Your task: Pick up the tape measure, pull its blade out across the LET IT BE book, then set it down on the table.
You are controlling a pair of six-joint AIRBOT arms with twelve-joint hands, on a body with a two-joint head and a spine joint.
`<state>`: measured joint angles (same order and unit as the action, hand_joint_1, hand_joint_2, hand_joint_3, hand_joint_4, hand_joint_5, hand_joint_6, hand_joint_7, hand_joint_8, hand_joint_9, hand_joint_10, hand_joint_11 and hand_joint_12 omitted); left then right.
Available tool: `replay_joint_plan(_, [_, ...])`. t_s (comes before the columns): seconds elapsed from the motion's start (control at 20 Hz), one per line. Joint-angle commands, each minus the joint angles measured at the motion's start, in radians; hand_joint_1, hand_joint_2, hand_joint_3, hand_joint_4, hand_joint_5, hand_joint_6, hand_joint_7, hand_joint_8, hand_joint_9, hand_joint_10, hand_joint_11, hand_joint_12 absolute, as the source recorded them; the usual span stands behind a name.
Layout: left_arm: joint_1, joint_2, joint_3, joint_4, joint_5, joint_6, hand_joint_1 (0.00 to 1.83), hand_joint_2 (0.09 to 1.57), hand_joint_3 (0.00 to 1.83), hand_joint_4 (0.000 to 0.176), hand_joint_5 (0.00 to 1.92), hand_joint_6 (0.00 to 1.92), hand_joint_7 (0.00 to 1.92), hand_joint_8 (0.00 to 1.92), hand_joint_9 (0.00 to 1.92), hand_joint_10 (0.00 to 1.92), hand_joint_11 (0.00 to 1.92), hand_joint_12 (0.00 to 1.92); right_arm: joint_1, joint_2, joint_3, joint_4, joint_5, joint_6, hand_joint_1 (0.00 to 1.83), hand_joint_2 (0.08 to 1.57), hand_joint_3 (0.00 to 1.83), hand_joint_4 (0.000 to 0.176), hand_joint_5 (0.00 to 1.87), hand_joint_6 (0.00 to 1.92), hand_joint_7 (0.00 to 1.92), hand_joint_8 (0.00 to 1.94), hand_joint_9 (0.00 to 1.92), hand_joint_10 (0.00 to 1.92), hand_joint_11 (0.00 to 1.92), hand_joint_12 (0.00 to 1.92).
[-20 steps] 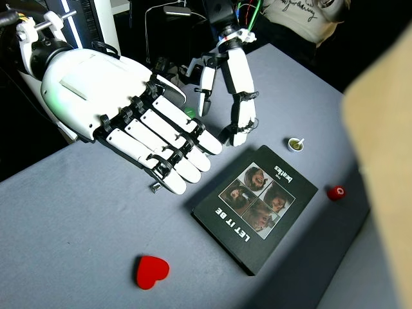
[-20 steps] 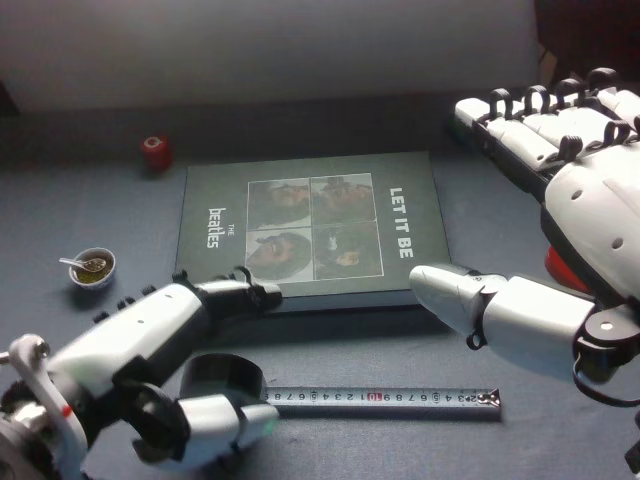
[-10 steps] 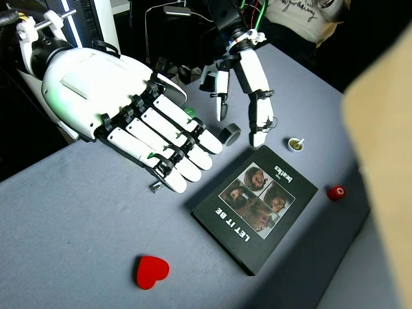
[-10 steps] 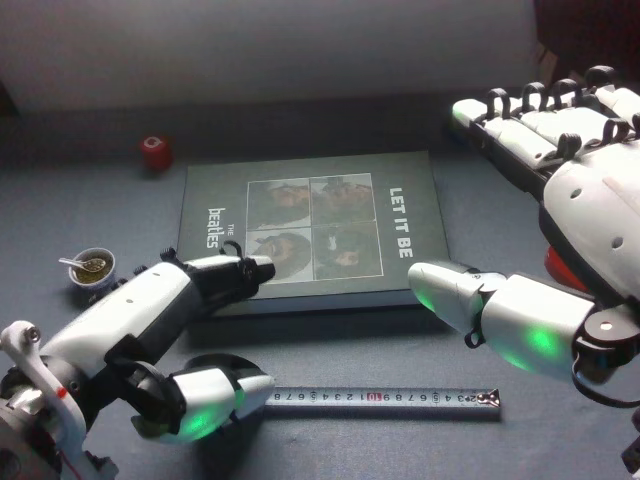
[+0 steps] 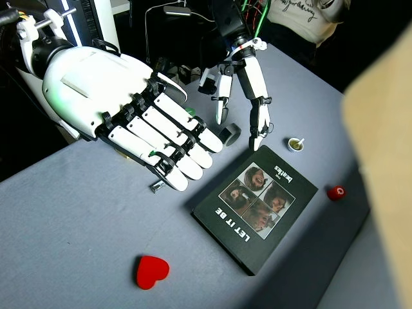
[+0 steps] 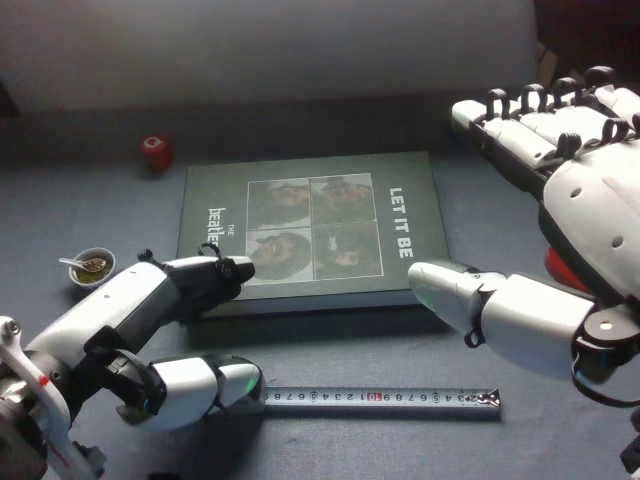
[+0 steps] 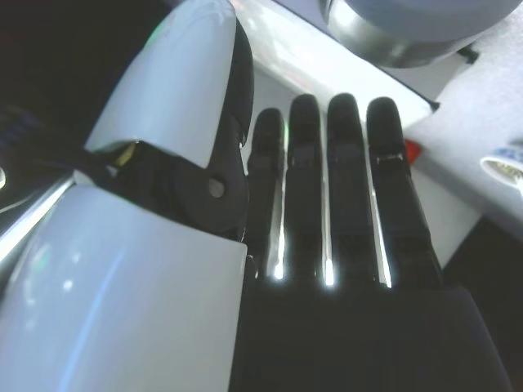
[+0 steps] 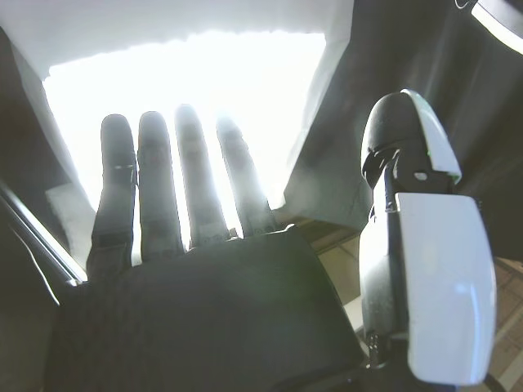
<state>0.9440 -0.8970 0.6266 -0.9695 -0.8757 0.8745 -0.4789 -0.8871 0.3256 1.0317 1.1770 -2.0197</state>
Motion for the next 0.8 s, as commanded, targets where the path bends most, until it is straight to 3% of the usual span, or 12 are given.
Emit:
replay_joint_plan(0.0, [0.002,-0.007,0.005,0.076,-0.064,-0.043,1.23,1.09,0.0,0.0,0.4,0.0,0.44,0.0,0.39,0.0,0.15,0.65,0.011,0.002,-0.007,-0.091,0.07,0.007,0.18,1.11,0.0,0.013,0.17,0.0,0.22,0.0,0.22,0.01,0.0,0.63])
replay_joint_plan(0.05, [0.016,-0.01,0.01,0.102,-0.083,-0.083,1.24,1.09,0.0,0.0,0.4,0.0,0.45,0.01,0.4,0.0,0.15,0.65,0.011,0.002,-0.007,-0.091,0.07,0.007,0.18,1.11,0.0,0.014,0.16,0.0,0.22,0.0,0.22,0.0,0.0,0.64])
replay_joint_plan(0.25, [0.035,-0.01,0.011,0.132,-0.141,-0.1,1.24,1.08,0.0,0.0,0.4,0.0,0.46,0.01,0.4,0.0,0.15,0.65,0.011,0.002,-0.009,-0.092,0.071,0.009,0.19,1.11,0.0,0.013,0.17,0.0,0.21,0.0,0.21,0.0,0.0,0.66])
replay_joint_plan(0.75, [0.096,-0.033,0.01,0.212,-0.153,-0.095,1.24,1.09,0.0,0.0,0.42,0.0,0.46,0.0,0.4,0.0,0.17,0.65,0.016,0.001,-0.012,-0.094,0.072,0.013,0.18,1.12,0.0,0.013,0.18,0.0,0.22,0.0,0.2,0.0,0.0,0.64])
